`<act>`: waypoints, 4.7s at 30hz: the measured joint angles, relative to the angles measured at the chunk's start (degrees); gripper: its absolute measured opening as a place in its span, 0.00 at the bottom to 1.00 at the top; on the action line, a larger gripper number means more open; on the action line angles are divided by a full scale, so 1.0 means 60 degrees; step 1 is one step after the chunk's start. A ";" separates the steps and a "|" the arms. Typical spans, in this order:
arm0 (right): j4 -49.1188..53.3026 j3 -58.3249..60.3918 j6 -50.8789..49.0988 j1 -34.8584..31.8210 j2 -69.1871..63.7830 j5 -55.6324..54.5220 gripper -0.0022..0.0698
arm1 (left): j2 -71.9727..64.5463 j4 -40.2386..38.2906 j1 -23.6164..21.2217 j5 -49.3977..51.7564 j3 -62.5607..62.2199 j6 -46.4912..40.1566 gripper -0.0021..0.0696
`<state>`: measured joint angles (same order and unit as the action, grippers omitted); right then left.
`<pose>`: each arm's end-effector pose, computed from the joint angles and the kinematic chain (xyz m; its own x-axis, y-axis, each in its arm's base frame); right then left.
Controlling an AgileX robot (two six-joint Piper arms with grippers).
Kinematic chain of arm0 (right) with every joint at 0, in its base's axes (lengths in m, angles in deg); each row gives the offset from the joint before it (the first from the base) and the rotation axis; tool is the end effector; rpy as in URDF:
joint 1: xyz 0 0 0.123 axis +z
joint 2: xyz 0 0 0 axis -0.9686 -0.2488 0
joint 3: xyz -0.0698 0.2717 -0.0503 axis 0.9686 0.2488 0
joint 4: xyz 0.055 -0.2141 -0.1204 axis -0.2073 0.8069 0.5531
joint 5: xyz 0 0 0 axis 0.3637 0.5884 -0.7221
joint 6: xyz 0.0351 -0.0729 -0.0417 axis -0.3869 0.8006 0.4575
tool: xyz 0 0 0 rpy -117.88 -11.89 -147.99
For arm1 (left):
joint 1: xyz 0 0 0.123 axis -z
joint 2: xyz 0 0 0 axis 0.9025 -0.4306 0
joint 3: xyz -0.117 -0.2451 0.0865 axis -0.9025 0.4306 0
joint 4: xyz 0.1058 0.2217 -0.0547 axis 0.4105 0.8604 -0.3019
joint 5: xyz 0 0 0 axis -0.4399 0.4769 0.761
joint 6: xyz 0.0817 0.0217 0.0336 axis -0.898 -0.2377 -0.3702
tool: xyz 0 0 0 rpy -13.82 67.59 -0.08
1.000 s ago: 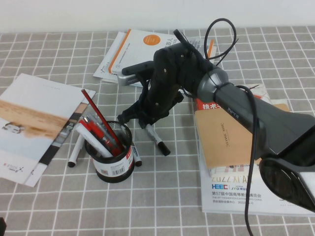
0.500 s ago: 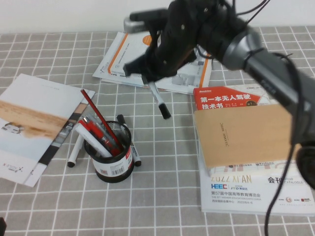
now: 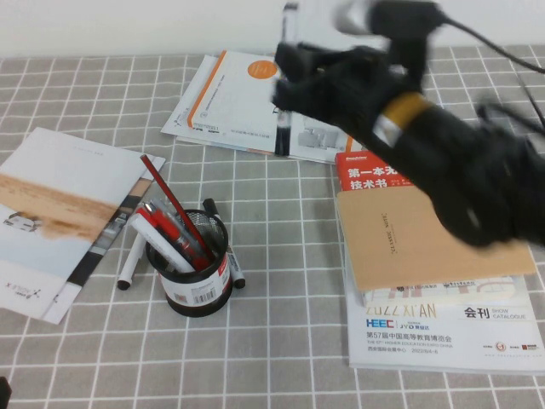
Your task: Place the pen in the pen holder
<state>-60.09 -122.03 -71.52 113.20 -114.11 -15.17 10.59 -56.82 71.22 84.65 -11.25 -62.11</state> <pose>0.3131 0.2412 0.3126 -0.2176 0.3140 -0.9242 -0.5704 0.7274 0.3814 0.0514 -0.0084 0.1708 -0.3088 -0.0004 -0.9511 0.1299 0.9906 -0.0426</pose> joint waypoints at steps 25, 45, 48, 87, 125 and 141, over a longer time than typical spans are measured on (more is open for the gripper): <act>0.5908 -0.0533 -0.2127 0.0881 -0.3020 -0.4455 0.16 | 0.0000 0.0000 0.0000 0.0000 0.0000 0.0000 0.02; 0.5434 -0.0553 -0.2147 0.0862 -0.3073 -0.5941 0.30 | 0.0000 0.0000 0.0000 0.0000 0.0000 0.0000 0.02; 0.6470 -0.0553 -0.2262 0.0758 -0.2420 -0.6221 0.10 | 0.0000 0.0000 0.0000 0.0000 0.0000 0.0000 0.02; 0.4651 0.5953 0.0088 0.0510 0.8989 0.6147 0.01 | 0.0000 0.0000 0.0000 0.0000 0.0000 0.0000 0.02; -0.1045 1.1161 0.3930 -0.5909 1.6107 0.7884 0.01 | 0.0000 0.0000 0.0000 0.0000 0.0000 0.0000 0.03; -0.1084 1.1182 0.3930 -0.5328 1.6107 0.8085 0.01 | 0.0000 0.0000 0.0000 0.0000 0.0000 0.0000 0.02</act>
<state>-66.59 -54.94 -47.94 81.23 -17.47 33.34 10.59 -56.82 71.22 84.65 -11.25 -62.11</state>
